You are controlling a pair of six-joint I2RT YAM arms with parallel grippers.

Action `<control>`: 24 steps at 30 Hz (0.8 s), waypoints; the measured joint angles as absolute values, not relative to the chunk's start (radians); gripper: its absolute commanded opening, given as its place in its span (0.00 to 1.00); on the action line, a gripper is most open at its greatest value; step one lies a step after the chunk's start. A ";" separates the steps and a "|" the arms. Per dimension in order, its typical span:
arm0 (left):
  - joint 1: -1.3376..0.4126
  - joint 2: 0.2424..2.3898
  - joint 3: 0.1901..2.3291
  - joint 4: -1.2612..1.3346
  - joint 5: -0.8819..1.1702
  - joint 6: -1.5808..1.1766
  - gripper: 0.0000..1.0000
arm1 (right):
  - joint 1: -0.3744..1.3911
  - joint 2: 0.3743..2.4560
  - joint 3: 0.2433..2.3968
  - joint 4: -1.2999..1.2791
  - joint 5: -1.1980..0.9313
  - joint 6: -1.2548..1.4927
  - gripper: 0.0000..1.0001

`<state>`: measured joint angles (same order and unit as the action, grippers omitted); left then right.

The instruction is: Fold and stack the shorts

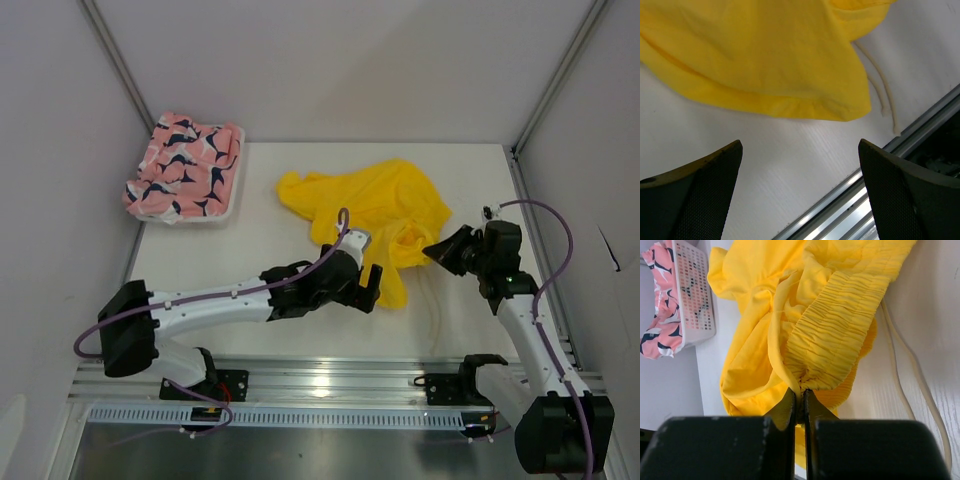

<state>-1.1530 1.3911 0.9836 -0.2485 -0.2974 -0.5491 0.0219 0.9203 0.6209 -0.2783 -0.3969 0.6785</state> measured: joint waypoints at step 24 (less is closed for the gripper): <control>-1.238 1.902 1.428 -0.458 -0.498 -0.675 0.33 | 0.022 0.940 0.662 -0.366 -0.393 0.627 0.00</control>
<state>-1.2377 1.9018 1.4281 -0.4583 -0.4984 -0.6746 0.0216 0.9398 0.6624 -0.3664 -0.3935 0.6270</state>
